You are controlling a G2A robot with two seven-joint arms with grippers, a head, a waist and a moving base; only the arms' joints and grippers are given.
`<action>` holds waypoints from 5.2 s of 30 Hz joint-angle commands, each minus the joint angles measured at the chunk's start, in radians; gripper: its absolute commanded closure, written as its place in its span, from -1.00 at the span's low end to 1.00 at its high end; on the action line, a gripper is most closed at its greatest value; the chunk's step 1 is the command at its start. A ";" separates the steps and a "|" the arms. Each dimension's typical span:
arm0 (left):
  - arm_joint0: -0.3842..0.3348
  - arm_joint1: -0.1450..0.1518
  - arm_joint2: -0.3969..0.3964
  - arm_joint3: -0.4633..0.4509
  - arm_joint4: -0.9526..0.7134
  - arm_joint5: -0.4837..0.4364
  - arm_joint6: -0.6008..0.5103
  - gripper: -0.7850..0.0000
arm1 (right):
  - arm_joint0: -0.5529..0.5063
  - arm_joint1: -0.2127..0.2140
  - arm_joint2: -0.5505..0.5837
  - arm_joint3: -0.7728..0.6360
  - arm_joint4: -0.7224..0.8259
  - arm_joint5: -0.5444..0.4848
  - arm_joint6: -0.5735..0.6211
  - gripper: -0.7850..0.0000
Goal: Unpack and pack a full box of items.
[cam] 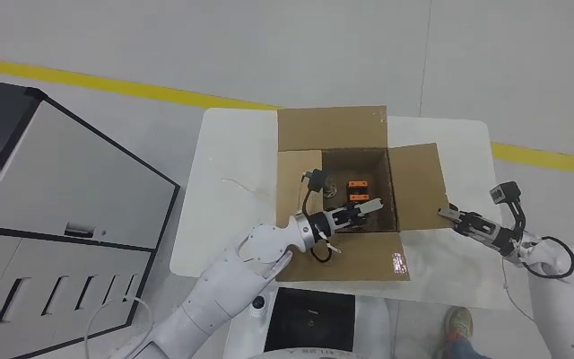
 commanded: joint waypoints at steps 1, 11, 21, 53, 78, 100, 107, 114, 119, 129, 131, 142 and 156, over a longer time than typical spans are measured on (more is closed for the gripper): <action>0.001 0.000 -0.002 -0.001 0.000 0.000 0.000 -1.00 | 0.007 0.004 -0.006 0.020 -0.007 -0.003 -0.003 -1.00; 0.011 0.007 -0.031 -0.003 -0.004 0.002 0.001 -1.00 | 0.057 0.012 0.038 0.101 0.091 -0.053 -0.098 -1.00; 0.047 0.025 -0.105 -0.061 -0.004 0.002 0.013 -1.00 | -0.026 0.004 0.156 -0.217 0.674 0.225 0.051 1.00; 0.345 0.096 -0.412 -0.398 -0.095 -0.049 -0.022 -1.00 | 0.135 -0.046 -0.280 0.121 -0.015 0.067 -0.251 1.00; 0.388 0.114 -0.445 -0.405 -0.112 -0.070 -0.023 -1.00 | 0.168 0.008 -0.046 -0.290 0.181 0.209 -0.108 1.00; 0.568 0.120 -0.524 -0.461 -0.273 -0.164 0.065 -1.00 | 0.269 -0.065 -0.529 -0.409 0.138 0.268 -0.253 -1.00; 0.534 0.121 -0.586 -0.496 -0.361 -0.180 0.106 -1.00 | 0.316 -0.071 -0.598 -0.394 0.018 0.476 -0.318 -1.00; 0.567 0.125 -0.663 -0.500 -0.360 -0.209 0.124 -1.00 | 0.398 -0.101 -0.733 -0.253 -0.095 0.559 -0.387 -1.00; 0.604 0.126 -0.677 -0.507 -0.365 -0.225 0.120 -1.00 | 0.459 -0.131 -0.803 -0.171 -0.080 0.525 -0.400 -1.00; 0.650 0.125 -0.670 -0.538 -0.323 -0.241 0.133 -1.00 | 0.567 -0.191 -0.913 -0.051 -0.041 0.461 -0.389 -0.98; 0.656 0.125 -0.671 -0.543 -0.315 -0.246 0.127 -1.00 | 0.582 -0.200 -0.920 -0.039 -0.029 0.441 -0.385 -0.94; 0.677 0.129 -0.649 -0.547 -0.304 -0.297 0.043 -1.00 | 0.651 -0.238 -0.946 -0.062 0.027 0.356 -0.358 -0.77; 0.696 0.133 -0.547 -0.542 -0.125 -0.405 -0.047 -1.00 | 0.748 -0.322 -1.040 0.050 0.098 0.303 -0.371 -0.90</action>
